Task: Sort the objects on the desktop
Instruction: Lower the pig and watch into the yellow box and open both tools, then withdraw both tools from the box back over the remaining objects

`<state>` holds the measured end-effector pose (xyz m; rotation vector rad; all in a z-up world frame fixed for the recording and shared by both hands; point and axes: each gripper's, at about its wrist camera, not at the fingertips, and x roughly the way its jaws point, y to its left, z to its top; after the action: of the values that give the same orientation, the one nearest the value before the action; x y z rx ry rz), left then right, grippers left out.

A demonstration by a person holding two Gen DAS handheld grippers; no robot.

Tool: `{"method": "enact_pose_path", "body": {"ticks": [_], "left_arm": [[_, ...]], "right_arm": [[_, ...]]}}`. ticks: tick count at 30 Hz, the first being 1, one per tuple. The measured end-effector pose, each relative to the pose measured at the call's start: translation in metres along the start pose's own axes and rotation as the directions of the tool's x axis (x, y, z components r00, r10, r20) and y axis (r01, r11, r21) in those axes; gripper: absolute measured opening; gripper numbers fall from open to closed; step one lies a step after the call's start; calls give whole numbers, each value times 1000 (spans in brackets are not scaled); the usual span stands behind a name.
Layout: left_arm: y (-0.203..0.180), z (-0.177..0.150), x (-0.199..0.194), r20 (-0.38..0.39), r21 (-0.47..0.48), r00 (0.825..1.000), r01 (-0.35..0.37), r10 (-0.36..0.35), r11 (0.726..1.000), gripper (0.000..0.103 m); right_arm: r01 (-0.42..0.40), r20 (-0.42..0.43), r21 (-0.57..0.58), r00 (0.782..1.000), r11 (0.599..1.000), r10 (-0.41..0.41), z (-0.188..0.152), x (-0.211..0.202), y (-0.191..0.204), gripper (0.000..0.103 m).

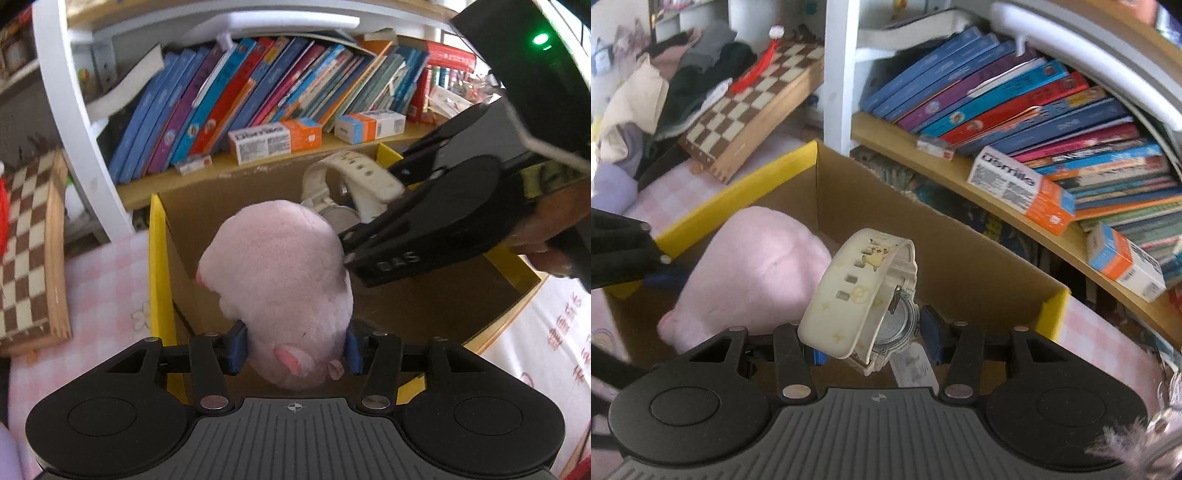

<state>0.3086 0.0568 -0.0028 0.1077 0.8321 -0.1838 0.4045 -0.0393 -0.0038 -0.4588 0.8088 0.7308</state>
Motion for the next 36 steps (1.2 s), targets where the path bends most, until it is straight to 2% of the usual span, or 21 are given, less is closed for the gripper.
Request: {"method": "enact_pose_path", "body": {"ticks": [5,11,16,21,25,29,36], "left_arm": [[4,2,2,-21,-13,1000,4,-4,1000,58],[3,2,1,-15,-6,1000,5,-5,1000,59],[-1,0,0,-4,24,1000,-31,31,999,74],[-10,0,-8,36,66,999,-30,28,997,84],[-16,0,-17,69,86,997,-38,32,996,89],[-18,1,-21,82,81,996,-48,42,996,91],[-20,2,-31,102,77,993,-71,63,994,91]], "right_arm": [[-8,-64,-52,998,999,5,5,26,2,46],[-45,-101,-58,994,997,39,6,38,0,46],[-78,-126,-79,990,994,68,7,45,6,46],[-98,-130,-90,988,991,86,9,47,10,46],[-104,-131,-89,987,991,92,10,48,10,46],[-99,-121,-99,989,990,87,11,48,11,46],[-68,-70,-103,996,992,61,13,33,8,63]]}}
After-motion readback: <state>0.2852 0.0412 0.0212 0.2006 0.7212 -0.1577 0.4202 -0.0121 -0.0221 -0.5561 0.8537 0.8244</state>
